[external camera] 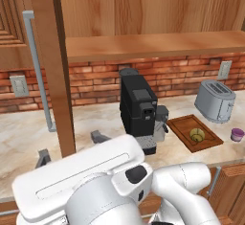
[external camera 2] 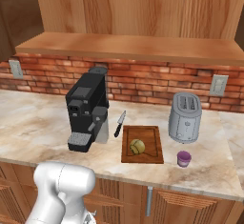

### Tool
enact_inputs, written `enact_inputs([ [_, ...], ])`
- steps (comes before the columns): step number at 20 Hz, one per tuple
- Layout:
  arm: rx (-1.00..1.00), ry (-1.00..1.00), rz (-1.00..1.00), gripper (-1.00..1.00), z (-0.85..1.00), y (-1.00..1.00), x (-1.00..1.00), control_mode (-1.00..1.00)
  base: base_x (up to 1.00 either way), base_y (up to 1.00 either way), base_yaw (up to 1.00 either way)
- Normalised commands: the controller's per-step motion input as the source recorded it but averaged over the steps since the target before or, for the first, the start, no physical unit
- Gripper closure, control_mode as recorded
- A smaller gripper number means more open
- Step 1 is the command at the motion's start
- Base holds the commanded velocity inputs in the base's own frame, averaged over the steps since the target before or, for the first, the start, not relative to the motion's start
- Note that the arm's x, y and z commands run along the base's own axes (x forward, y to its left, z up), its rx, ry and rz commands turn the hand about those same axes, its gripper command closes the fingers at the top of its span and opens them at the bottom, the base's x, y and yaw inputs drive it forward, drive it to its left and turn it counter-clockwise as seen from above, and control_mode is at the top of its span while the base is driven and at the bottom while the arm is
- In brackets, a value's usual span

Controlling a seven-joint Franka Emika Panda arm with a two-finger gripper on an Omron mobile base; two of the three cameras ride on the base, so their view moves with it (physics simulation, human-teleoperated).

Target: Pick the bread, place it on the cutting board, pick the jam, place it on the counter, and close the cabinet.

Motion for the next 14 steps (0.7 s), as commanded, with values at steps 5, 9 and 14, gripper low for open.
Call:
enact_inputs([
  [5,0.0,-0.03,-0.02,-1.0,-0.03,0.07,0.17,-1.0,0.0,0.0,0.0],
  [9,0.0,-0.02,-0.03,-1.0,-0.01,0.1,0.17,-1.0,0.0,0.0,0.0],
  [14,0.0,-0.01,-0.03,-1.0,0.0,0.11,0.15,-1.0,0.0,0.0,0.0],
])
